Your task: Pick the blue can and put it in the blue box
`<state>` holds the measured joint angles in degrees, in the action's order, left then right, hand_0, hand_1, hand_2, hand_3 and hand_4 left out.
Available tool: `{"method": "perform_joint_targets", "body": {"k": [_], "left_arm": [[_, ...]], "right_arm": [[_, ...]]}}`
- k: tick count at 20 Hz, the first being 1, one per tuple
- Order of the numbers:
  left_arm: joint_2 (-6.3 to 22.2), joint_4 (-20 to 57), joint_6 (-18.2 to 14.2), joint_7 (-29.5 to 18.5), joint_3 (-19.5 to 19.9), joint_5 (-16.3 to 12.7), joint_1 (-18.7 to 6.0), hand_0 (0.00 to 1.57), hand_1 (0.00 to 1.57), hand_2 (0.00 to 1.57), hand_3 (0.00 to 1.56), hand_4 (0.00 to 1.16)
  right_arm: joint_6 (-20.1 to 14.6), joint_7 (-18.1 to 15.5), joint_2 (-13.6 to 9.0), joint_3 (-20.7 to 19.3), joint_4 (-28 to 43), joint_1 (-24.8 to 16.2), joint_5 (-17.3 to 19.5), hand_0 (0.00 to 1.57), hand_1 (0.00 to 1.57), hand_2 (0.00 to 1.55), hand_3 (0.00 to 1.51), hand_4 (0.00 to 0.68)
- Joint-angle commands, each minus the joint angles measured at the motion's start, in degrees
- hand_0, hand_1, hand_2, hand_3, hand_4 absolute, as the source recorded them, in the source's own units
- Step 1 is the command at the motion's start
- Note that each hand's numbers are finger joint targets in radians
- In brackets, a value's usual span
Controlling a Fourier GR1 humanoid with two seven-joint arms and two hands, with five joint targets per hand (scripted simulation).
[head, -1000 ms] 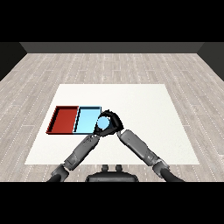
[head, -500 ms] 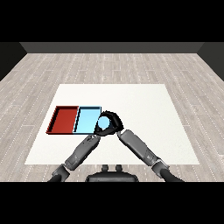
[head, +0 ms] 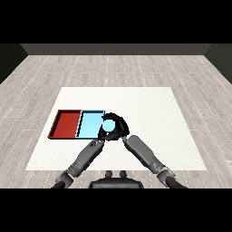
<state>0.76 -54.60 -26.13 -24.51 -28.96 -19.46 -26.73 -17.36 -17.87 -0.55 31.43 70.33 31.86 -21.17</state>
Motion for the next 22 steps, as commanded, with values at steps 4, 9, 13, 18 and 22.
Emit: {"method": "perform_joint_targets", "body": {"k": [4, 9, 13, 18, 22], "left_arm": [[-0.7, 1.2, -2.5, -1.1, -2.1, -4.3, -1.7, 1.57, 1.57, 1.52, 1.45, 1.12], [0.6, -5.1, -1.7, 2.3, -1.1, 4.2, 4.4, 1.57, 1.57, 1.56, 1.49, 1.14], [-0.2, 0.5, 0.6, 1.0, 2.4, 2.4, -0.3, 1.57, 1.57, 1.57, 1.51, 1.13], [2.2, 4.0, 2.8, -4.7, 4.3, 2.8, 1.1, 1.57, 1.57, 1.57, 1.5, 1.13], [0.6, -2.3, -0.8, 0.6, 2.7, 6.0, 2.8, 1.57, 1.57, 1.57, 1.5, 1.13]], "right_arm": [[2.2, -0.4, 0.5, -3.3, -5.4, 4.5, -1.9, 0.0, 0.0, 0.0, 0.0, 0.0], [0.5, 2.4, 0.5, -0.7, 4.2, -3.6, 1.9, 0.0, 0.0, 0.0, 0.0, 0.0], [4.0, 6.6, -1.7, -5.6, 10.3, -5.8, 0.6, 0.0, 0.0, 0.0, 0.0, 0.0], [5.7, 6.3, -2.7, -5.7, 15.8, -10.9, 2.8, 0.0, 0.0, 0.0, 0.0, 0.0], [7.0, 8.2, -3.4, -11.5, 18.3, -10.9, 2.2, 0.0, 0.0, 0.0, 0.0, 0.0]]}}
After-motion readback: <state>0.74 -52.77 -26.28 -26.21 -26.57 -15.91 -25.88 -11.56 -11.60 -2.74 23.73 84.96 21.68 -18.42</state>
